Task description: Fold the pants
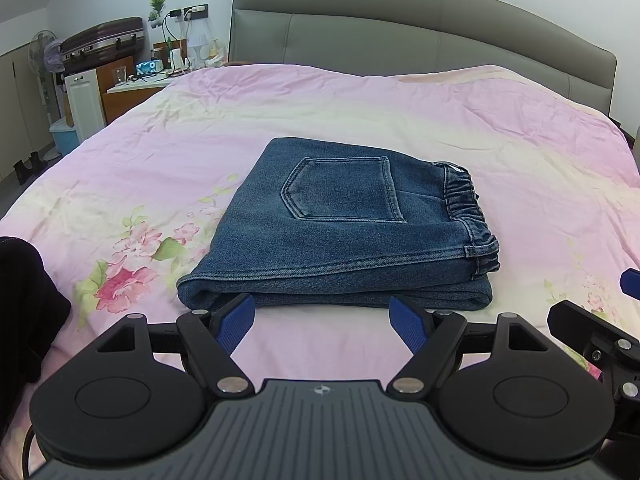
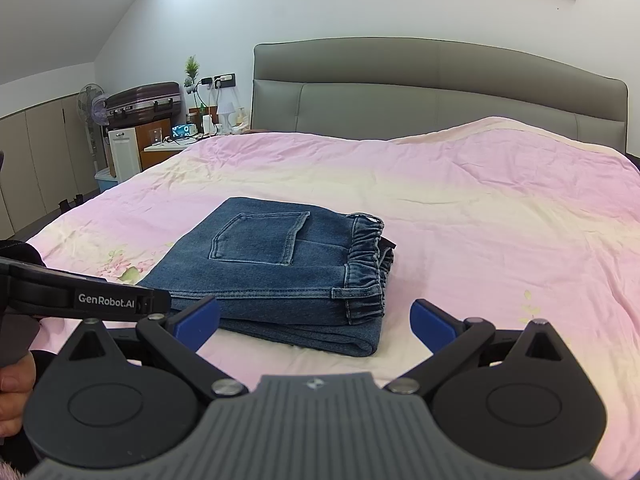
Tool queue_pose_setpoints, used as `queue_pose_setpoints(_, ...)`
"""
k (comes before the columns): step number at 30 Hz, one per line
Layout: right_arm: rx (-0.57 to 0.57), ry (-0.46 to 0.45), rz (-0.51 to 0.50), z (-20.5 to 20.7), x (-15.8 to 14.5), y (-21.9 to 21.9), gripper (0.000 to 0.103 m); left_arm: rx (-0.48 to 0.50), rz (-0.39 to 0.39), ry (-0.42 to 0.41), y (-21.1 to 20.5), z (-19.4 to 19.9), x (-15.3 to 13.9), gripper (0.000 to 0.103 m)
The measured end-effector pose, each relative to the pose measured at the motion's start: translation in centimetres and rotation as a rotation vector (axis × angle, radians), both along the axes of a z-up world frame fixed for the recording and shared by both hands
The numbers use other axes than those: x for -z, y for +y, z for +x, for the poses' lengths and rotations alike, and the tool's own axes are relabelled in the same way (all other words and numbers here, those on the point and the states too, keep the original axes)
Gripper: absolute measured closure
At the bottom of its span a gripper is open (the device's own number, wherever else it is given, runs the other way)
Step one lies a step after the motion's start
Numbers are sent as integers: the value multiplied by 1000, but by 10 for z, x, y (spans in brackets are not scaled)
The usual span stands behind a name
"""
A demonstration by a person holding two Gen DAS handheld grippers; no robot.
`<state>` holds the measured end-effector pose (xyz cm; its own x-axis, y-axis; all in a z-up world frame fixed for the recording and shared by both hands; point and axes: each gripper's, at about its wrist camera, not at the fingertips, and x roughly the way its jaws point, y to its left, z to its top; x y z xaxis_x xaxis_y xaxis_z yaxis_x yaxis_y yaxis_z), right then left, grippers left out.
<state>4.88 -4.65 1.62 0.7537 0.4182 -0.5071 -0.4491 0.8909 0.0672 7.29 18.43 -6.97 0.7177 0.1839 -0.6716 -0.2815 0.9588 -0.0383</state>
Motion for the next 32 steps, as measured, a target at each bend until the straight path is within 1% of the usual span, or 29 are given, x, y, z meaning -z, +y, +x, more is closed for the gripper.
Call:
queue_pose_setpoints(19, -5, 0, 4, 0, 0, 1, 5, 15, 12, -2, 0, 1, -2, 16)
queue_pose_setpoints(24, -5, 2, 4, 0, 0, 1, 5, 20, 17, -1, -1, 1, -2, 18)
queue_pose_setpoints(32, -8, 7, 3, 0, 1, 1, 5, 27, 18, -7, -1, 1, -2, 18)
